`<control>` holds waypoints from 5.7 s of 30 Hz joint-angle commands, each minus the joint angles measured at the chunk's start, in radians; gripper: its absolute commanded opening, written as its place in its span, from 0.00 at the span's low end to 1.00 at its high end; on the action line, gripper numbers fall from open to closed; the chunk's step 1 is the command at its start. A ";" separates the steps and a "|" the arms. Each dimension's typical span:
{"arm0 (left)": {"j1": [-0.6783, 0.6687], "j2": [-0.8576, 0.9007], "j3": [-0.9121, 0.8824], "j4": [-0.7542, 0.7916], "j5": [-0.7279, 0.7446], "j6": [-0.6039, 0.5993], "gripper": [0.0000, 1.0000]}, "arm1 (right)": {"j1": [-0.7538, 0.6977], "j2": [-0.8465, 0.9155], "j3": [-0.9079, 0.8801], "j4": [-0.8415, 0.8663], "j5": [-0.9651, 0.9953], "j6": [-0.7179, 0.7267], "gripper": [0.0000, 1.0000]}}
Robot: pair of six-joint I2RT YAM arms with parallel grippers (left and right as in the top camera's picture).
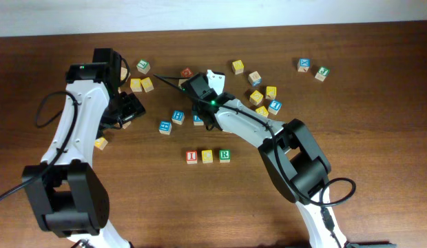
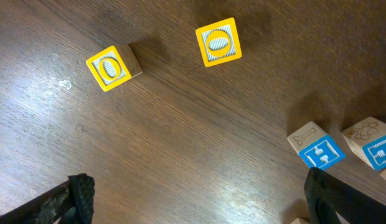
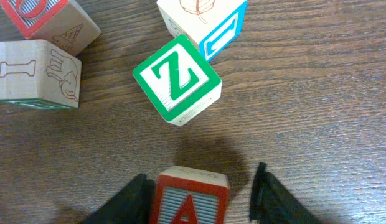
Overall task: Spell out ICRA
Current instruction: 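Lower the right gripper onto the red A block and grasp it, then carry the red A block forward and set it right of green R, then open the right gripper and lift it away from the row, then bring both grippers to the row ends and push the blocks together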
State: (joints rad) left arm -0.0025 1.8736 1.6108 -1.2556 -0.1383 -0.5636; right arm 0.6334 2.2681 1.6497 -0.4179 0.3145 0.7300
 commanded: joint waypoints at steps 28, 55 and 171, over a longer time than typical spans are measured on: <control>0.002 -0.008 -0.003 -0.001 -0.008 0.012 0.99 | -0.026 -0.430 0.040 -0.327 0.010 -0.126 0.27; 0.002 -0.008 -0.003 -0.001 -0.008 0.012 0.99 | -0.204 -0.676 -0.552 -0.319 -0.361 -0.400 0.28; -0.280 -0.006 -0.008 -0.057 0.155 0.172 0.54 | -0.621 -0.673 -0.109 -1.047 -0.397 -0.438 0.40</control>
State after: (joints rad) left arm -0.2970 1.8736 1.6070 -1.3163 0.1005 -0.3592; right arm 0.0162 1.5890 1.5875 -1.4803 -0.0772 0.2928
